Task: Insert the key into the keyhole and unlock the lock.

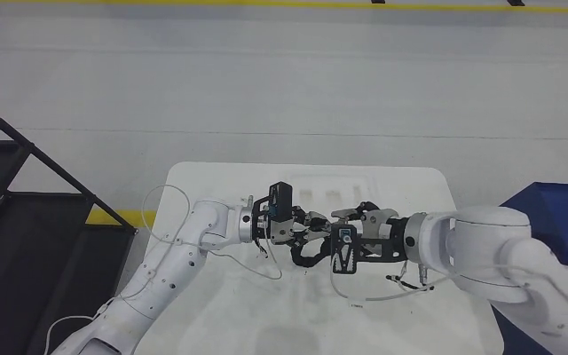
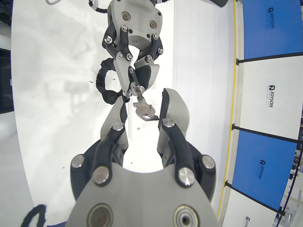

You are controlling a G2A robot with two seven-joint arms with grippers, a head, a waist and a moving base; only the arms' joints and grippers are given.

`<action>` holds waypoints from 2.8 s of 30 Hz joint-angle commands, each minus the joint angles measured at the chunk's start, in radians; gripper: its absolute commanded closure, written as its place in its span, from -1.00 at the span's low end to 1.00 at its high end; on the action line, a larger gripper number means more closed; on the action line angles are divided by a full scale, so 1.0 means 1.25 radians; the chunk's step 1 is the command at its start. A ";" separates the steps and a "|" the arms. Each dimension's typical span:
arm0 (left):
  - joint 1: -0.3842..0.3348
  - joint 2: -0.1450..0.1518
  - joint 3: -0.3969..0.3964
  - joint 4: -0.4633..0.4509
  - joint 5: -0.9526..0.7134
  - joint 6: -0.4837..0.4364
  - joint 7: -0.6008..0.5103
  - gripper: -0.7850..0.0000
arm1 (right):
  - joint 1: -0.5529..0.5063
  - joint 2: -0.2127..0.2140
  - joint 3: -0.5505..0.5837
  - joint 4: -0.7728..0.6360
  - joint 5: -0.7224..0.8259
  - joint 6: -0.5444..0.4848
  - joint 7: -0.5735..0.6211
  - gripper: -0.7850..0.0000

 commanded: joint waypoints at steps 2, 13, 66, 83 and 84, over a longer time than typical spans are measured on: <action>0.000 0.000 0.000 -0.002 -0.001 0.000 -0.002 1.00 | -0.002 0.000 0.000 -0.003 -0.004 0.002 -0.002 0.46; 0.001 0.000 -0.002 -0.005 -0.006 0.000 -0.003 1.00 | -0.012 0.000 0.003 -0.004 -0.007 0.011 -0.002 1.00; 0.039 0.001 -0.050 -0.019 0.046 0.039 0.095 1.00 | -0.245 0.008 0.227 0.082 0.322 0.234 -0.190 -1.00; 0.045 -0.006 -0.048 -0.054 0.044 0.031 0.146 1.00 | -0.267 -0.015 0.138 0.183 0.174 0.108 -0.353 0.18; 0.044 -0.007 -0.048 -0.053 0.045 0.030 0.146 1.00 | -0.262 -0.017 0.132 0.183 0.170 0.103 -0.361 0.41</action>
